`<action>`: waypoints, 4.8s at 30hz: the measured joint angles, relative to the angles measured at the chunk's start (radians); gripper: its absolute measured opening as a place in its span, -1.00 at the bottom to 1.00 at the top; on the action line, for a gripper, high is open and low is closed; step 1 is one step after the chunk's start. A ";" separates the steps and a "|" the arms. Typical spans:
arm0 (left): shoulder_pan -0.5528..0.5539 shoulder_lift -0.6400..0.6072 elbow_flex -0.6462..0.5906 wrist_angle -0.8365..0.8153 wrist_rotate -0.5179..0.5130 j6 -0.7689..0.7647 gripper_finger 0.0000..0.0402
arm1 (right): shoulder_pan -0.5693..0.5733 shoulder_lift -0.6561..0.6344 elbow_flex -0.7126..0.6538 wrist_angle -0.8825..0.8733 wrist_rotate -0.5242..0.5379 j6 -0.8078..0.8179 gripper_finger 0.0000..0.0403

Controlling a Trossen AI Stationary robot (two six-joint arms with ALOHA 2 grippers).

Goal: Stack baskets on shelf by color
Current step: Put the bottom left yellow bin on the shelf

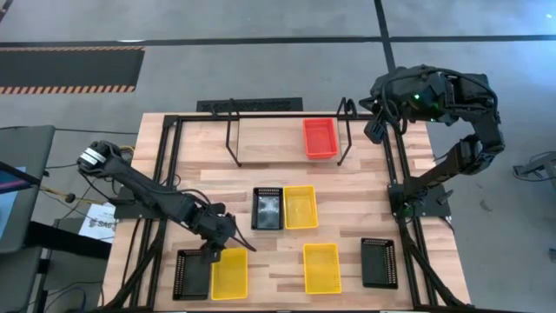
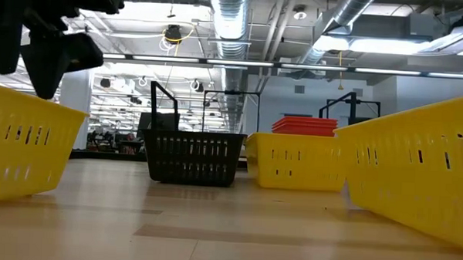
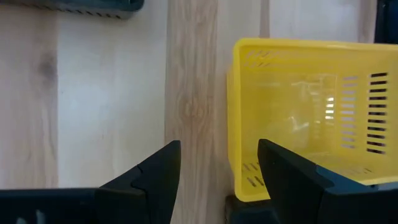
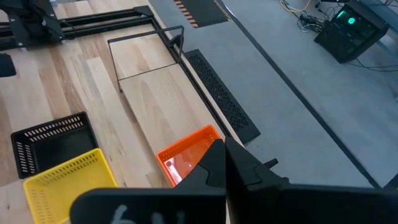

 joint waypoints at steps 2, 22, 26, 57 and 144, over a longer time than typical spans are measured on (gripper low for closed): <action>-0.003 0.030 0.000 0.020 0.018 0.002 0.00 | 0.000 0.000 0.000 0.000 0.000 0.000 -0.96; -0.013 0.210 0.001 0.124 0.126 -0.035 -0.05 | 0.000 0.000 0.000 0.000 0.000 -0.001 -0.96; 0.008 0.211 0.001 0.123 0.127 -0.084 -0.38 | 0.000 0.000 0.000 0.000 0.000 -0.001 -0.96; 0.486 0.076 0.994 -0.648 -0.304 0.439 -1.00 | 0.000 0.000 0.000 0.000 0.000 0.050 -0.96; 1.042 0.951 1.402 -0.472 0.048 1.115 -1.00 | 0.002 0.000 0.000 0.000 0.000 0.101 -0.96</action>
